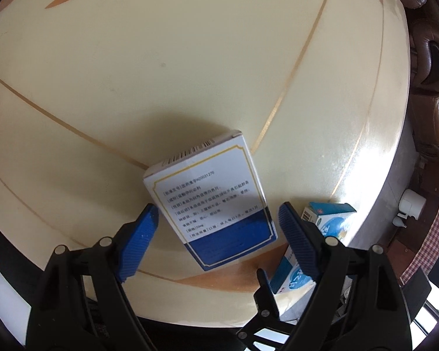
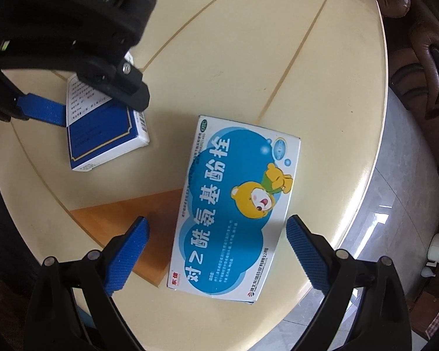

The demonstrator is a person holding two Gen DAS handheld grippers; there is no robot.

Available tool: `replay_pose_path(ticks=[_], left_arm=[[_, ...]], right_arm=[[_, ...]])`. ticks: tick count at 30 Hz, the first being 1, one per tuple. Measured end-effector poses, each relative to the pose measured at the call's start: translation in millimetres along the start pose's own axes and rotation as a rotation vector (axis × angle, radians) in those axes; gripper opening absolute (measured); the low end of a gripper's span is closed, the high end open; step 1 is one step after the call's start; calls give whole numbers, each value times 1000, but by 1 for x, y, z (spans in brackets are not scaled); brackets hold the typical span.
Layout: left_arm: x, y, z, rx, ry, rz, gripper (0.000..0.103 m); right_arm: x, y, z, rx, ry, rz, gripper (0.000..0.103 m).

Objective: Collect trash
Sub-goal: 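Lower the left tool onto the white-blue box while the right tool approaches the cartoon box, then grasp the white-blue box with the left tool while the right tool grasps the cartoon box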

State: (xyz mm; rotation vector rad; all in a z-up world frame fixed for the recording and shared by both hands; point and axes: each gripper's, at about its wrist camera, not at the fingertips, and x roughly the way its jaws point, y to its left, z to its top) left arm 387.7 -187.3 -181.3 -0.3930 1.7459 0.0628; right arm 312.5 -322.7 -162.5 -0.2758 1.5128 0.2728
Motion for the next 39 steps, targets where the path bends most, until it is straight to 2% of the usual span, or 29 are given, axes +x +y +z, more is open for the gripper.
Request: replay_pose_path(ticks=[7,10,16,18,19,20,31,39], left_arm=[[-1,3,-3,-7,-11,26,77],[-4,-10,1,14,-25,30,72],[-3,-18,-6,71,-6,32,70],[-3,-19,-7,107,3,36,70],[-4,-19,-9,132,-4,46,69],[-6,-19,-11,152,-17,54,69],[-28,-13,-30,310,-71,38,67],[-64,5,-62,450,-174,49,67]], right_arm=[[-5,3,8,17,7,-5,97],[-8,2,10,19,0,-4,97],[-2,-4,4,54,-12,-7,96],[-5,-5,5,57,-33,-7,84],[-11,-2,5,58,-46,-7,67],[-13,-1,5,62,-55,-6,60],[-19,18,7,76,-84,-38,60],[-43,28,0,86,-153,-44,60]])
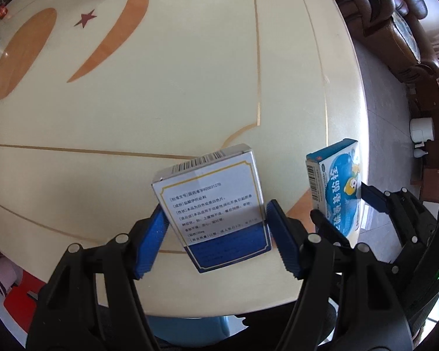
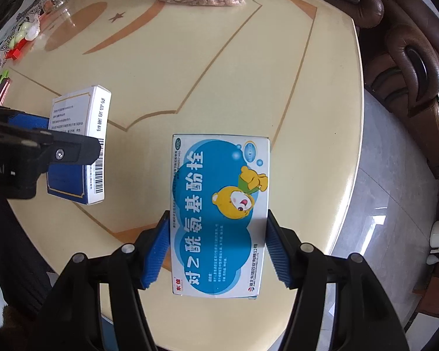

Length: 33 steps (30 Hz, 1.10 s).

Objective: Collect trash
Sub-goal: 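Grasp the white-blue box with the left tool while the right tool grasps the cartoon box, then carry the white-blue box with the left tool while the right tool carries the cartoon box over the bin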

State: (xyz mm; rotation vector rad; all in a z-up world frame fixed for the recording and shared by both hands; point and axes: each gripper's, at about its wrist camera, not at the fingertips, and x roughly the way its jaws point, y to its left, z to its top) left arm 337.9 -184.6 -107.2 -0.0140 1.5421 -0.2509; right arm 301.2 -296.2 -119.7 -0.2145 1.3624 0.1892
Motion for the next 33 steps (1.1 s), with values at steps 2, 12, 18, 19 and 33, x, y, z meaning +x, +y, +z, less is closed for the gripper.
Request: replay_pose_path(ticks=[2,12,18,19,33], left_arm=[[-11,-2,-6,28,-30,4,67],[-52,37,-45,110,-131,-14,67],[-75,69,-90,128,-187,0,67],[-77,70,-96,131,-198,4,67],[-93,95,-194,235,-306,49,67]], right_arm=[[-12,7,-2,-9,-28,-12,60],[-55,59,-27,-57,-126,-23,60],[-86,94,-47,-72,-192,-32,60],[-90,99,-52,-73,-197,-31,60],[-123,161,-116,-54,-265,4,60]])
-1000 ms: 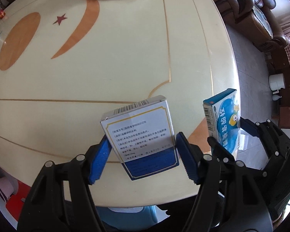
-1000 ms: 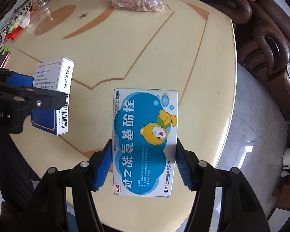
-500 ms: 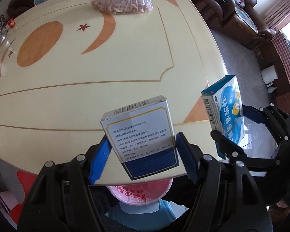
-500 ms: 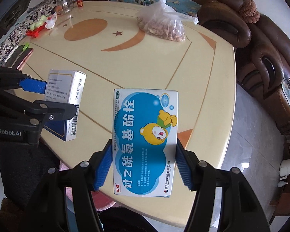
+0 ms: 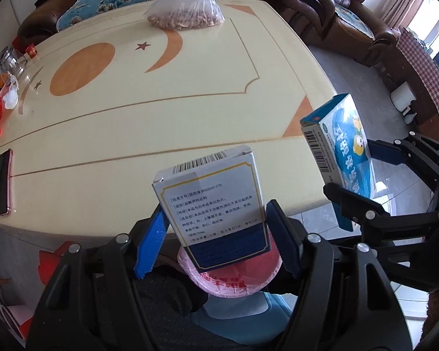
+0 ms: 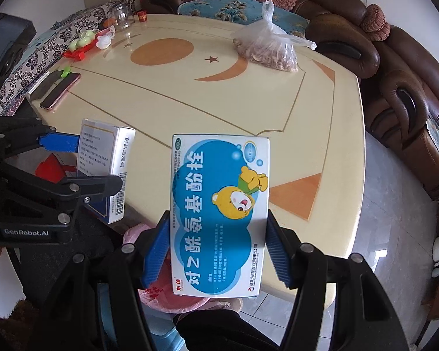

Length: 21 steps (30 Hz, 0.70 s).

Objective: Collect trash
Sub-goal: 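Carry the white-blue box with the left tool while the right tool carries the cartoon box over the bin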

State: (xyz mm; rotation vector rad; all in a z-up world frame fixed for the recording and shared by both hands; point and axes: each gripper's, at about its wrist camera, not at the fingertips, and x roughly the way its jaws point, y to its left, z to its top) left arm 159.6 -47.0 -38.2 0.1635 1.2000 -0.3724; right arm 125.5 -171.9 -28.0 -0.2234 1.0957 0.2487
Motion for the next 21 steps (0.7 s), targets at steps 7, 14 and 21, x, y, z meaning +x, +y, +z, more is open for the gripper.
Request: replay_pose_path(ticks=[7,14,21], left_arm=[[-6,-5,-27,29,-30,30,67],[-11,-11,-46,58,-40,47,67],[-10,-10,-68,72,-35,40,67]], right_arm=[[-4,20,-23,-4,7,-17,60],[-9,32,-42,3,6,-15,60],[-9,39,-63,28,9,-4,60]])
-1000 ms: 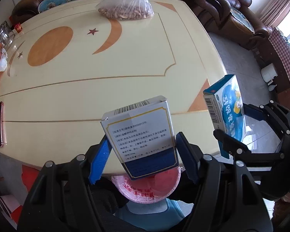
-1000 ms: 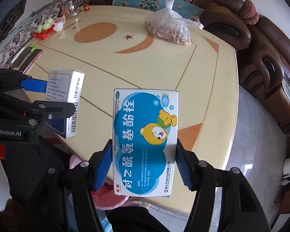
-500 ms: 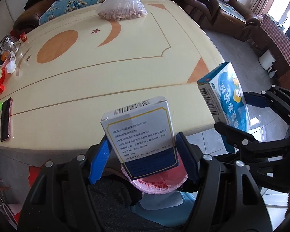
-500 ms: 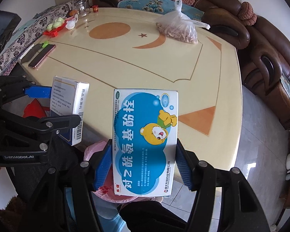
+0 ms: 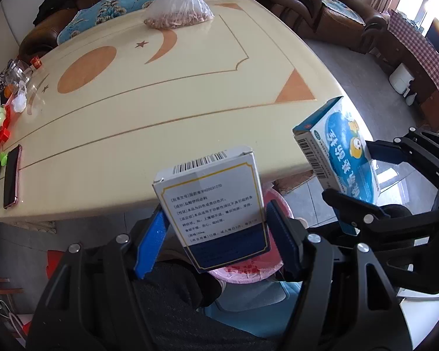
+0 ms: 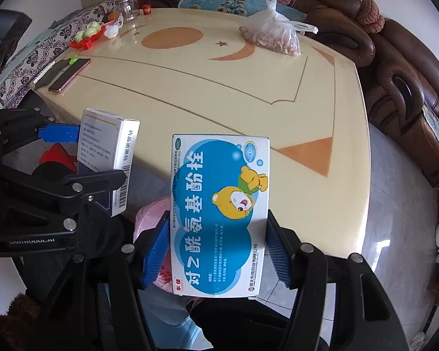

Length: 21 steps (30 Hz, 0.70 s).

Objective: Collect trash
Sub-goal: 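Carry the white-blue box with the left tool while the right tool carries the cartoon box over the bin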

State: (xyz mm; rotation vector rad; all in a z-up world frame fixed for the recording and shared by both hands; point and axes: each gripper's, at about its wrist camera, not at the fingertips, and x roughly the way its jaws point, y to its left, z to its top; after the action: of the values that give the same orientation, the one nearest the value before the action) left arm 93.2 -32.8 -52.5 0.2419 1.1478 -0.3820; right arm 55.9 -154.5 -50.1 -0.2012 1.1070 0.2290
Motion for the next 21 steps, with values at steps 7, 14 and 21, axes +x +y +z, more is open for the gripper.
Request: replay_pose_path(ticks=[7,14,21], left_arm=[[16,1,-24,14,42,-14,67],[41,-1,-46,39,95,-30,67],[75,0,-62,24,165,-90,67]], right_arm=[[4,6,-19,21,9,11,60],[18,10,-33,37,31,25,60],[42,9,-47,71,61,50,60]])
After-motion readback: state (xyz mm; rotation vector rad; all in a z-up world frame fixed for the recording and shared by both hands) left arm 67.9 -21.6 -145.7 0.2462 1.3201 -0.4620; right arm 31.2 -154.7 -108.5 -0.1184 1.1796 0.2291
